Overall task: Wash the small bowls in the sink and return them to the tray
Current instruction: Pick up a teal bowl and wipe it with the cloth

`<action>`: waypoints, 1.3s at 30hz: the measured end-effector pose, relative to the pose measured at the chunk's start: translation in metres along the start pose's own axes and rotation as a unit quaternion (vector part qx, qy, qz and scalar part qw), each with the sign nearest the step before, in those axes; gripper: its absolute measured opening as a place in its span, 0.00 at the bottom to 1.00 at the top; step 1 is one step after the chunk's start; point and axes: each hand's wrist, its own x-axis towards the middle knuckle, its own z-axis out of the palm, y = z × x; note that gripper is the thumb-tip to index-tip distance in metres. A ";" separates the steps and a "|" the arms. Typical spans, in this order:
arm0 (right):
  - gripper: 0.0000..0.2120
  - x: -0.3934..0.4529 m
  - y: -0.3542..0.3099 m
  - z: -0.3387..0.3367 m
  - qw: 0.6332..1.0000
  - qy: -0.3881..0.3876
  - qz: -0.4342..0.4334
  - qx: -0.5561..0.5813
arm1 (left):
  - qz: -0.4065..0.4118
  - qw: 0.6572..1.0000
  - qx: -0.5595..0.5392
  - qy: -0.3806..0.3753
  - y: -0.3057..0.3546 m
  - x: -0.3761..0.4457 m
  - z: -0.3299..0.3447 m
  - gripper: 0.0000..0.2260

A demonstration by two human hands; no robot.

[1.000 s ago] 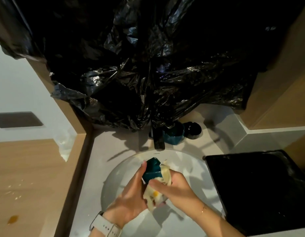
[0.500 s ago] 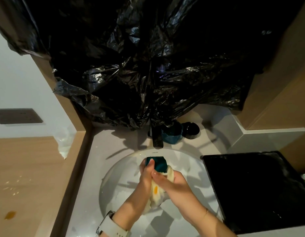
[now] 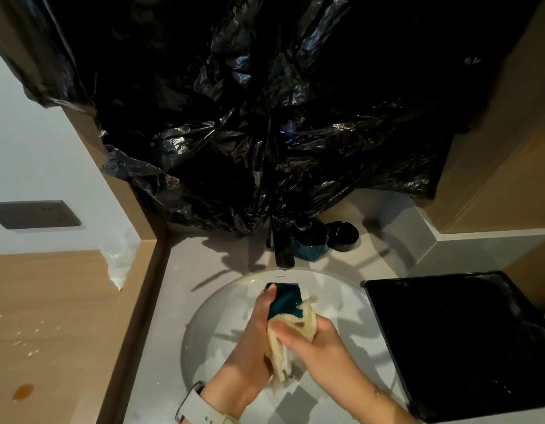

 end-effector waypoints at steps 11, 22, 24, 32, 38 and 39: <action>0.12 -0.004 -0.005 0.004 0.997 0.035 0.020 0.061 | -0.009 0.999 -0.040 -0.003 0.001 -0.011 -0.001 0.37; 0.15 0.001 -0.011 -0.002 0.972 0.047 0.103 0.206 | 0.180 0.953 0.232 0.074 -0.016 -0.001 0.003 0.28; 0.14 0.003 -0.008 -0.001 0.978 0.052 0.093 0.178 | 0.199 0.961 0.175 0.079 -0.013 0.001 0.005 0.34; 0.14 -0.011 0.004 0.009 0.985 0.018 -0.107 -0.137 | 0.024 0.998 -0.053 0.019 0.005 -0.009 -0.004 0.30; 0.11 -0.007 -0.008 0.004 0.984 0.079 0.090 0.128 | 0.204 0.962 0.160 0.087 -0.017 0.007 0.009 0.24; 0.12 -0.006 -0.011 0.002 0.980 0.079 0.102 0.148 | 0.215 0.951 0.203 0.091 -0.022 0.009 0.008 0.26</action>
